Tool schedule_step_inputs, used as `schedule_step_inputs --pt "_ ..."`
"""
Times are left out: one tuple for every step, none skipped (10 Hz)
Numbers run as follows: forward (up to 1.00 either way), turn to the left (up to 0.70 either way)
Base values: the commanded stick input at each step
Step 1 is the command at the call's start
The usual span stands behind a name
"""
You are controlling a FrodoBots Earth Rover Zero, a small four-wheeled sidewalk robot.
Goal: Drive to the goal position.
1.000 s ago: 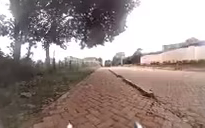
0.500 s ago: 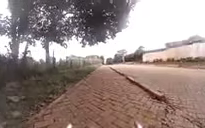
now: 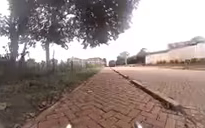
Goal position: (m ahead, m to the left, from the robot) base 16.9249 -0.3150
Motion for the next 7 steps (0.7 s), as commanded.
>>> schedule_step_inputs --pt "0.70 0.16" --pt "0.70 0.16" --pt "0.70 0.12" --pt "0.70 0.10" --pt "0.70 0.08" --pt "0.70 0.09" --pt "0.70 0.02"
